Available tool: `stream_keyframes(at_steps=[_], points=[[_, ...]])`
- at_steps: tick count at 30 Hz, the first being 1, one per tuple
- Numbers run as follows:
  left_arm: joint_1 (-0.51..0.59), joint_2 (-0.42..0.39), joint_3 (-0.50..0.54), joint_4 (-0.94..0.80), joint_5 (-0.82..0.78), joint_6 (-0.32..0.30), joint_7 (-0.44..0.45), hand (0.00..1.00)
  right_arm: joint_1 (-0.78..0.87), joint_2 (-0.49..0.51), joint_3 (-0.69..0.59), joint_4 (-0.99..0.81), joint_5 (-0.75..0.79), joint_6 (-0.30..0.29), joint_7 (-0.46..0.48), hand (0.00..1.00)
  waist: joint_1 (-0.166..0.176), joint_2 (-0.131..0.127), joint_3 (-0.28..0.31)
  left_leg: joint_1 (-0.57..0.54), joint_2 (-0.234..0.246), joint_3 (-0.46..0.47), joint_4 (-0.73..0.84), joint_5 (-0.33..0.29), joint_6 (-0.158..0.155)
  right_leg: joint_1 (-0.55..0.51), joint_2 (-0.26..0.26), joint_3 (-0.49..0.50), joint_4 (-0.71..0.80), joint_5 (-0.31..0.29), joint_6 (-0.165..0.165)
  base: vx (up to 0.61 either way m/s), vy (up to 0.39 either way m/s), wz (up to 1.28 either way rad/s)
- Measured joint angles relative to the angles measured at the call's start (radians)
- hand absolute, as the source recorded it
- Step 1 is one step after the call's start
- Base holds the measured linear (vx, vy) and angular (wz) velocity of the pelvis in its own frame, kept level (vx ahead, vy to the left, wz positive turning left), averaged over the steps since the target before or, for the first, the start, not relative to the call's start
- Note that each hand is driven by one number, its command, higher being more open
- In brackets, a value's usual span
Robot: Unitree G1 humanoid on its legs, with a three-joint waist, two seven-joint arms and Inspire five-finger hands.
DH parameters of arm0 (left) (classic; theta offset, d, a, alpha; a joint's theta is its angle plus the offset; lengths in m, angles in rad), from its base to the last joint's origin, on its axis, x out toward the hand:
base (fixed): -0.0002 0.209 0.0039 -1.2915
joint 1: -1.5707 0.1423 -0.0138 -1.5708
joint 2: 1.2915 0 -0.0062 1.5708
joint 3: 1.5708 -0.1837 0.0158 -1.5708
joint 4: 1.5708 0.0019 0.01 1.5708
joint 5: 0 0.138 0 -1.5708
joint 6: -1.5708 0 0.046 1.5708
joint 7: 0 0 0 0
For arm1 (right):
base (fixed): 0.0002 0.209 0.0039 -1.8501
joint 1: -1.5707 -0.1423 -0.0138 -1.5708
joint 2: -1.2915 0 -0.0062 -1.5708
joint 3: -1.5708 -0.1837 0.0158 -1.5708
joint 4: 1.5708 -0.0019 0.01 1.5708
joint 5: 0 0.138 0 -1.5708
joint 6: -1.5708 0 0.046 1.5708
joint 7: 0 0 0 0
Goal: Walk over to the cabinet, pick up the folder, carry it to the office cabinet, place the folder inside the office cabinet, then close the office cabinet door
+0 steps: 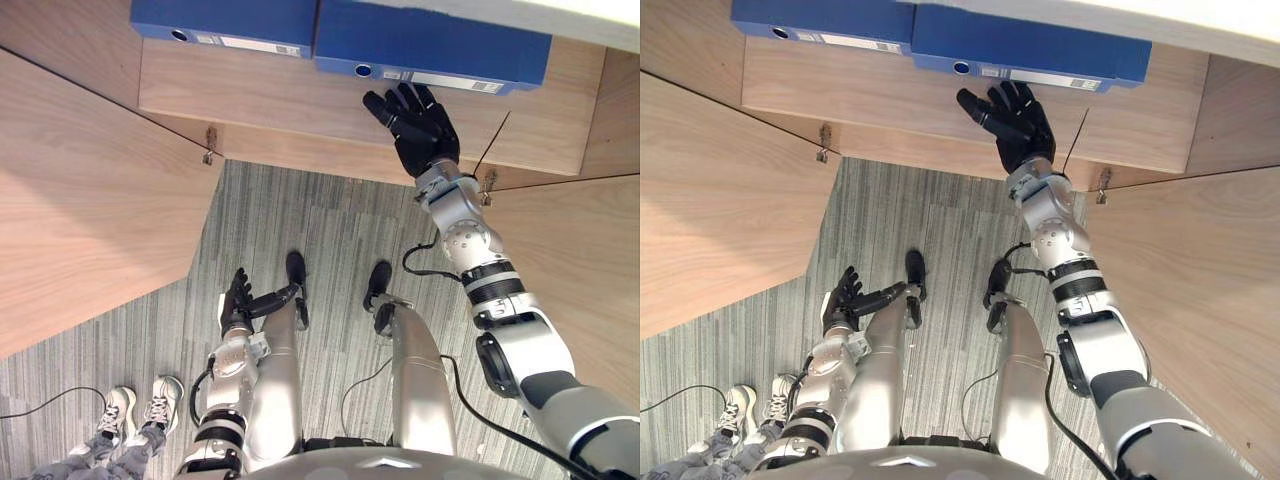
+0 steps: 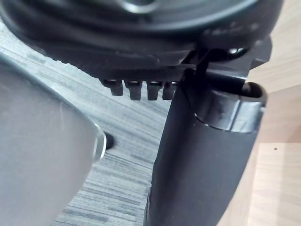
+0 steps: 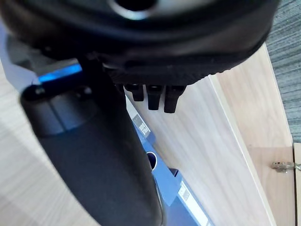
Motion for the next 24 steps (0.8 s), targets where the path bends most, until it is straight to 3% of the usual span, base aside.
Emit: stream_keyframes(at_steps=[10, 17, 24], points=[[0.0, 0.001, 0.0, 0.005, 0.0, 0.002, -0.001, 1.0, 0.067, -0.009, 0.0, 0.0, 0.001, -0.005, 0.028, 1.0, 0.001, 0.0, -0.002, 0.017, 0.0, 0.003, -0.005, -0.002, -0.001, 0.019, 0.0, 0.0, -0.008, 0.001, 0.0, 0.0, 0.0, 0.0], [0.0, -0.001, 0.002, 0.02, 0.0, 0.009, 0.0, 1.0, 0.137, 0.083, -0.016, 0.0, 0.013, -0.056, 0.029, 1.0, -0.001, 0.0, -0.018, 0.028, 0.004, 0.011, -0.018, -0.001, -0.001, 0.022, 0.006, 0.007, -0.021, 0.004, -0.001, 0.01, -0.009, -0.03], [-0.001, -0.006, 0.002, 0.022, 0.0, 0.009, 0.001, 1.0, 0.175, 0.131, -0.022, 0.039, 0.041, -0.067, 0.036, 1.0, 0.0, 0.0, -0.02, 0.045, 0.004, 0.012, -0.026, -0.002, -0.002, 0.042, 0.008, 0.007, -0.032, 0.006, 0.0, 0.0, 0.0, 0.0]])
